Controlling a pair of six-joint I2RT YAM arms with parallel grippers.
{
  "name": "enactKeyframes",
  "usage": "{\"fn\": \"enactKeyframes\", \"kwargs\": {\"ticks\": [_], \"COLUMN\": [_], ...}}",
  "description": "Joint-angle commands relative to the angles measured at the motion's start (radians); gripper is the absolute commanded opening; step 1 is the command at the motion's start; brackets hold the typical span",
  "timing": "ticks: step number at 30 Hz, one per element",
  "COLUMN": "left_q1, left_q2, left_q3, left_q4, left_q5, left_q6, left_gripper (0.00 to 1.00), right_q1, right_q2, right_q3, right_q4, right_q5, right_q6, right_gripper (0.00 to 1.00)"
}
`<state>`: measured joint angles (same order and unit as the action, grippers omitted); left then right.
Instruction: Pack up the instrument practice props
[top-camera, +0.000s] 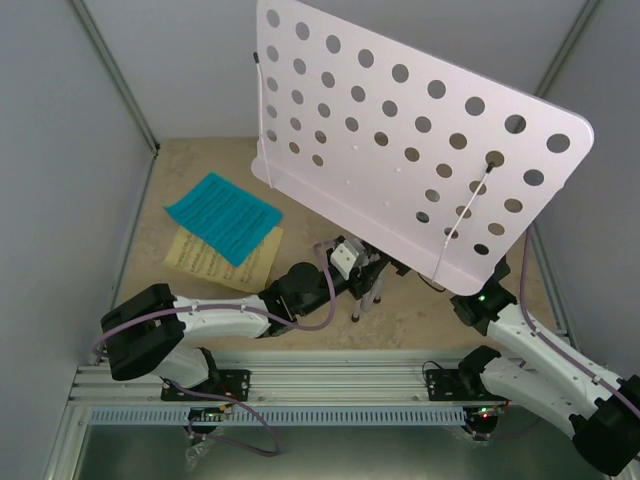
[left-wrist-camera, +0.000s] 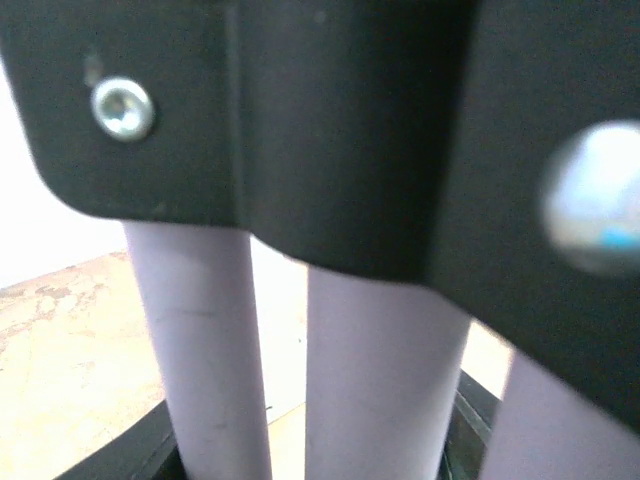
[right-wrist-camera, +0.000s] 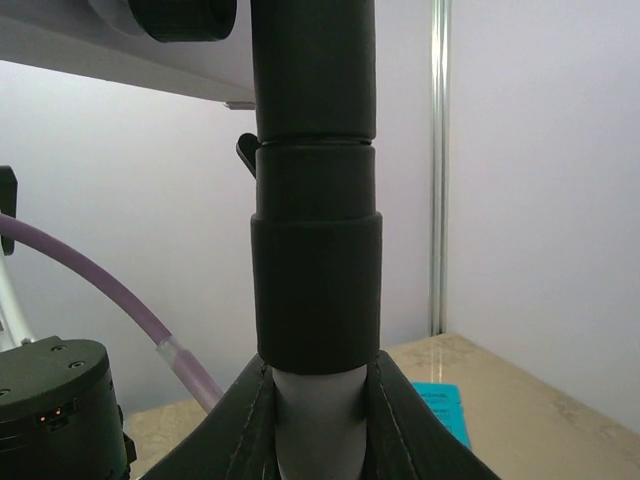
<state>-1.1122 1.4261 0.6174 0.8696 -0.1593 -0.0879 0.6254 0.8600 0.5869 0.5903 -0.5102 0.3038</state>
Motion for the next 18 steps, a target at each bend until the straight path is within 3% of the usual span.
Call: {"fn": "enactKeyframes", "kwargs": {"ticks": [1,3,5,9,18], "left_q1": [0.013,0.012,0.013,0.011,0.010], "left_q2": [-0.019,-0.016,-0.007,0.015,0.101], "left_q3": [-0.024,-0.025,-0.021,-0.017,0.034], "left_q4": [0.054,0.056,0.061,0.077,0.086], "left_q5": [-0.092,-0.094,-0.098,-0.094,-0.026], "left_q6": [-0.014,-0.012,-0.011,-0.002,0.024], "left_gripper": [0.45,0.52,0.68,0.80,0.86], "right_q1": [0.006,0.005,0.005,0.006,0.006], "right_q2": [-0.034,-0.040,-0.046,-0.049,-0.057], "right_q3": [-0.039,-0.050,-0.058,-0.073,-0.084], "right_q4": [0.036,0.050,0.064,0.086,0.101], "right_q5": [0.072,0.089,0.106,0.131,0.160], "right_q6": [0.107,0.124,0.136,0.160,0.213], "right_gripper": [0.00,0.01,0.00,0.00,0.01]}}
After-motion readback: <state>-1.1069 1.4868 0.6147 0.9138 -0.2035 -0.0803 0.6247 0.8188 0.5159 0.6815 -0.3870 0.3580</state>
